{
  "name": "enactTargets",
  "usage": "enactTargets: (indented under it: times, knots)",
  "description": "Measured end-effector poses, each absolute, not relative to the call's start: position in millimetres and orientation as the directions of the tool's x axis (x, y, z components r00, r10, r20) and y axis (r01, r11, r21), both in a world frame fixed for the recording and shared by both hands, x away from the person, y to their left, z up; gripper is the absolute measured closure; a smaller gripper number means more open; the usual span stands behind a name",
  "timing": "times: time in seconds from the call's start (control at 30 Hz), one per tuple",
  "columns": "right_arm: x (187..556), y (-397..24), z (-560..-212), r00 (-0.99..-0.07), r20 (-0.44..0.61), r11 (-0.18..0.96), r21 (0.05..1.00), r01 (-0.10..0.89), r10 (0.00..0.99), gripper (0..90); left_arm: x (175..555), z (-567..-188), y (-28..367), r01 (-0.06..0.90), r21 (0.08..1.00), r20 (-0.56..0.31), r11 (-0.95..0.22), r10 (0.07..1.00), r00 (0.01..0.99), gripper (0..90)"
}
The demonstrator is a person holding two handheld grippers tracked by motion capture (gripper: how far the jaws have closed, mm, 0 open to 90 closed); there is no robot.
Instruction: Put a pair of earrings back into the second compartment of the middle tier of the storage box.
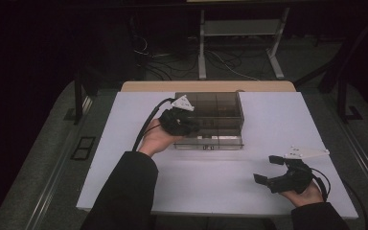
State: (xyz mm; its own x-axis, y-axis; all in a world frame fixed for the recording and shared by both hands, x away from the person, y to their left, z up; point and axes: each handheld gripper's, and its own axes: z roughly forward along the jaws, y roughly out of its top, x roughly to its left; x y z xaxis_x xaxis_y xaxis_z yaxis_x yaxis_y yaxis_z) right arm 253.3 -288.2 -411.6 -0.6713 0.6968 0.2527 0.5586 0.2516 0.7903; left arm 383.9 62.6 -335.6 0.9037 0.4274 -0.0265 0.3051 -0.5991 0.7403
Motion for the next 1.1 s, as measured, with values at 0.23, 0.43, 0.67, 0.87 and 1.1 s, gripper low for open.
enactTargets:
  times: [0.23, 0.43, 0.67, 0.87, 1.1]
  knots:
    - [253.3, -287.9, -411.7, -0.673, 0.252, 0.255, 0.789, 0.559, 0.695, 0.2, 386.9, -348.9, 48.1, 0.31, 0.746, -0.047, -0.59, 0.418, 0.907, 78.4]
    - [253.6, -287.2, -411.9, -0.675, 0.251, 0.257, 0.789, 0.558, 0.694, 0.2, 388.0, -363.3, 35.0, 0.311, 0.734, -0.055, -0.604, 0.404, 0.913, 78.4]
    - [253.5, -286.8, -412.0, -0.676, 0.252, 0.259, 0.787, 0.559, 0.693, 0.2, 391.0, -378.8, 24.9, 0.329, 0.713, -0.054, -0.619, 0.419, 0.906, 78.4]
    - [253.2, -286.9, -412.1, -0.676, 0.253, 0.261, 0.786, 0.561, 0.692, 0.2, 395.6, -386.7, 21.8, 0.35, 0.707, -0.057, -0.615, 0.444, 0.894, 78.3]
    - [253.1, -287.8, -412.3, -0.675, 0.251, 0.258, 0.788, 0.559, 0.694, 0.1, 396.1, -386.1, 24.6, 0.349, 0.728, -0.063, -0.59, 0.449, 0.891, 69.4]
